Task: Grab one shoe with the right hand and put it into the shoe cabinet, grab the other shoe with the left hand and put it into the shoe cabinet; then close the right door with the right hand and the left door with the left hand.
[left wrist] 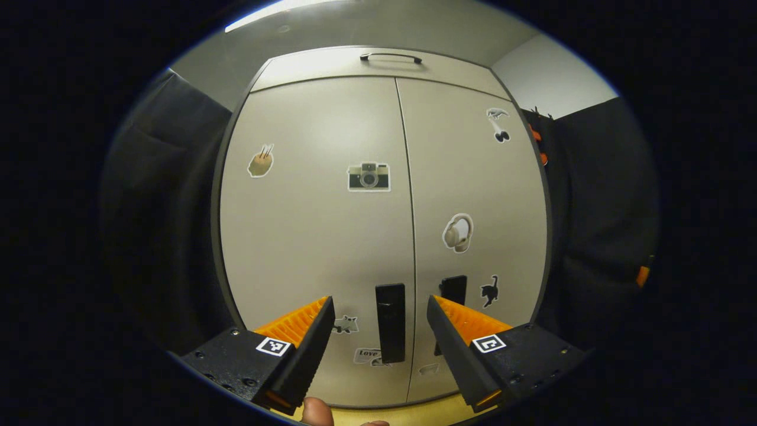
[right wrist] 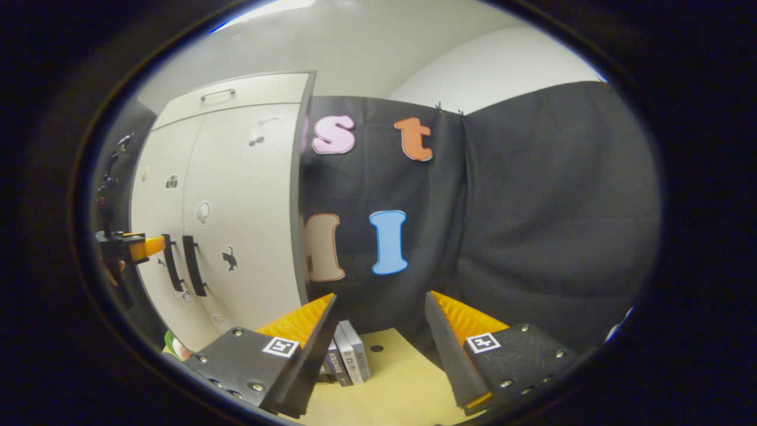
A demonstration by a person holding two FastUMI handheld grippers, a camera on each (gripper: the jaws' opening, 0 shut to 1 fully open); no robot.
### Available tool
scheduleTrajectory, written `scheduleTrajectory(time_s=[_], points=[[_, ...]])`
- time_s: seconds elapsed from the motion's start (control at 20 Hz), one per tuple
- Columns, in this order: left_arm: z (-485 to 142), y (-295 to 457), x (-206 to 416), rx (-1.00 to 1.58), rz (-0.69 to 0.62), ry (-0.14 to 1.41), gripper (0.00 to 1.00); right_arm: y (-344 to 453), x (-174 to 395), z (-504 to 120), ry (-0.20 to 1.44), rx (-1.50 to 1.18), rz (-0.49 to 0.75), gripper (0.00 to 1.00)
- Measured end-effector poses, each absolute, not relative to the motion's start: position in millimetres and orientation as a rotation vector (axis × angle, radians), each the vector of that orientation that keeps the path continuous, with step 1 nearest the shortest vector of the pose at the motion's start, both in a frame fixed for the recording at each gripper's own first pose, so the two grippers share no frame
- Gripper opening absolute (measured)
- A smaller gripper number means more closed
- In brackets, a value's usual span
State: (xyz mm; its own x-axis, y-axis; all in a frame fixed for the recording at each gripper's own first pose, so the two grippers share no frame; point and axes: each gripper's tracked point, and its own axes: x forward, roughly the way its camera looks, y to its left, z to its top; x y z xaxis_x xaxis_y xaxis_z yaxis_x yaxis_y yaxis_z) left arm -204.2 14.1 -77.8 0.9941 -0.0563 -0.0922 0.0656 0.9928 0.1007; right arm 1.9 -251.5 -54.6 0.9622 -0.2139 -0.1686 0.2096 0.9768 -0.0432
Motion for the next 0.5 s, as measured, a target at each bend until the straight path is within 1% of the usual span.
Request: scheduleTrajectory(time_s=[0.15, 0.2, 0.25, 0.3, 0.4, 0.45, 0.5], points=[[-61, 11, -225, 0.103, -0.056, 0.077, 0.96, -230, 5, -23, 0.125, -0.042, -0.158, 0.87], [-58, 10, -232, 0.098, -0.051, 0.082, 0.95, -224, 6, -12, 0.107, -0.043, -0.141, 0.83], [-56, 9, -239, 0.091, -0.048, 0.088, 0.95, -218, 7, -2, 0.09, -0.045, -0.126, 0.83], [-54, 7, -247, 0.081, -0.047, 0.09, 0.96, -213, 8, 6, 0.074, -0.049, -0.112, 0.87], [-51, 3, -260, 0.065, -0.039, 0.09, 0.95, -201, 11, 18, 0.049, -0.057, -0.077, 0.87], [-50, 3, -265, 0.07, -0.024, 0.085, 0.95, -194, 12, 21, 0.04, -0.056, -0.057, 0.83], [-49, 3, -271, 0.079, -0.009, 0.08, 0.95, -189, 14, 24, 0.034, -0.055, -0.04, 0.87]])
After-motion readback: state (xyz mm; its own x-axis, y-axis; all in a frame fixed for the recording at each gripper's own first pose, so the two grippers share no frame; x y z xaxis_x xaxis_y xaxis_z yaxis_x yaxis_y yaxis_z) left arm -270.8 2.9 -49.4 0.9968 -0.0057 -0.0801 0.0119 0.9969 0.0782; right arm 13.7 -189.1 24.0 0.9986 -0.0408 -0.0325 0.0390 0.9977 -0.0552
